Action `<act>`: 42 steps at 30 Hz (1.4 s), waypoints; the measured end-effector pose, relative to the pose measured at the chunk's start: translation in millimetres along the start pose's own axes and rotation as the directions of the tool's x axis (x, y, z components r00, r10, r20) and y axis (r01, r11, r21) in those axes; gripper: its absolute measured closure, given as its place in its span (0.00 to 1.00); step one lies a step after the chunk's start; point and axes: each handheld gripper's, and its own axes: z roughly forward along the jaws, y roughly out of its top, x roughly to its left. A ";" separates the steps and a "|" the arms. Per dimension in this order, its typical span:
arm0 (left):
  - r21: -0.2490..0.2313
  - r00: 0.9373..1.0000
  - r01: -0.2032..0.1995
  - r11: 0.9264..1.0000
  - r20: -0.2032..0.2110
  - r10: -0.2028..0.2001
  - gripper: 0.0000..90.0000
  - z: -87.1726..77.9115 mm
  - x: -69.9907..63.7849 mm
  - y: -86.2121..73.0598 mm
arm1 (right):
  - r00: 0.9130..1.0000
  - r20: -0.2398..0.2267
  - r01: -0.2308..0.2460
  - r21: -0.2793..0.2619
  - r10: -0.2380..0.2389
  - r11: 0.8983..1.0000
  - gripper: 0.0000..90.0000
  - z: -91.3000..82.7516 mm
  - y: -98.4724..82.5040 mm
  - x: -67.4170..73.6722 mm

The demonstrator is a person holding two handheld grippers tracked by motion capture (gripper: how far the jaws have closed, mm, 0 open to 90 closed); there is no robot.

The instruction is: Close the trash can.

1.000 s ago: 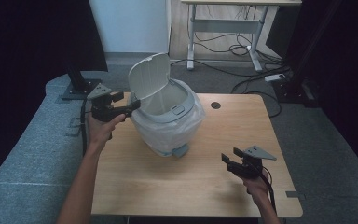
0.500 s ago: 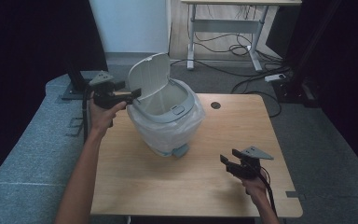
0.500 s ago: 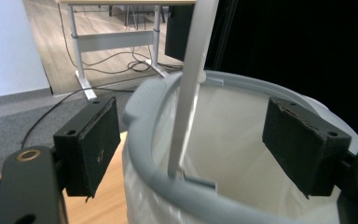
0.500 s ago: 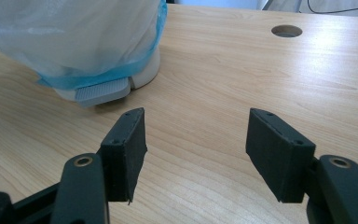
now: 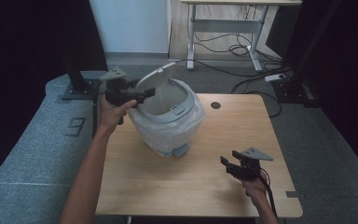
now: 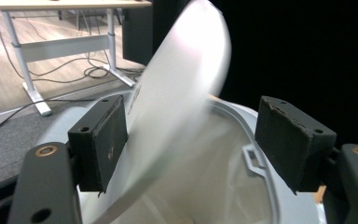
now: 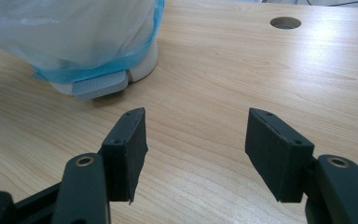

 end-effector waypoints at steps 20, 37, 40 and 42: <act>0.064 0.995 0.036 0.997 -0.090 -0.030 0.23 34.4 -27.8 -26.2 | 1.000 -0.009 0.003 0.023 -0.003 1.000 0.43 3.8 -2.8 4.0; 0.113 0.964 -0.018 0.993 -0.261 0.047 0.28 47.0 -50.0 -23.0 | 1.000 -0.013 0.007 0.031 -0.007 0.999 0.42 4.9 -3.7 7.1; 0.120 0.959 -0.025 0.992 -0.277 0.058 0.28 47.4 -52.7 -22.2 | 1.000 -0.015 0.009 0.032 -0.008 0.999 0.42 5.3 -4.0 7.6; 0.126 0.958 -0.023 0.992 -0.282 0.058 0.28 47.5 -53.4 -21.6 | 1.000 -0.016 0.009 0.034 -0.009 0.999 0.42 5.6 -4.1 7.9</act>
